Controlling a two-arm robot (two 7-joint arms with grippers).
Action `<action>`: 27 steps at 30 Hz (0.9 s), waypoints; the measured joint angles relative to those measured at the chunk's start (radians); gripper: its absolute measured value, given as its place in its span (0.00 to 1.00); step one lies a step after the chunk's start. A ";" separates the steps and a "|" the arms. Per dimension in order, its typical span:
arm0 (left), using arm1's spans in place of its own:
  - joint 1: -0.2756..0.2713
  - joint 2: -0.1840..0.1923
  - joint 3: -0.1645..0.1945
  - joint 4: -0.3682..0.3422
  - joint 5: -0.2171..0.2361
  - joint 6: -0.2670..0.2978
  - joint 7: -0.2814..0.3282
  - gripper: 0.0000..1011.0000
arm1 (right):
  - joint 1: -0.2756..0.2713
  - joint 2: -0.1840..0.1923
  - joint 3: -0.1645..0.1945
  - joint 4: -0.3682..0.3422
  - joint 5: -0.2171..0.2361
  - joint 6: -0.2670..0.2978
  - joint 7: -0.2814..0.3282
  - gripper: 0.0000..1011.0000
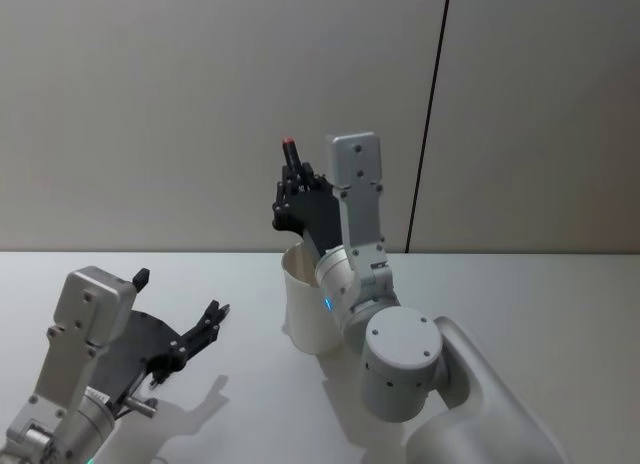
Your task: Place the pen into the pen holder.
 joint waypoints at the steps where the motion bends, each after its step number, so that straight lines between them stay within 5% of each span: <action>1: 0.000 0.000 0.000 0.000 0.000 0.000 0.000 0.99 | 0.001 0.000 0.000 0.002 -0.001 -0.001 0.000 0.20; 27: 0.000 0.000 0.000 0.000 0.000 0.000 0.000 0.99 | -0.024 0.015 0.017 0.011 -0.035 0.012 0.006 0.20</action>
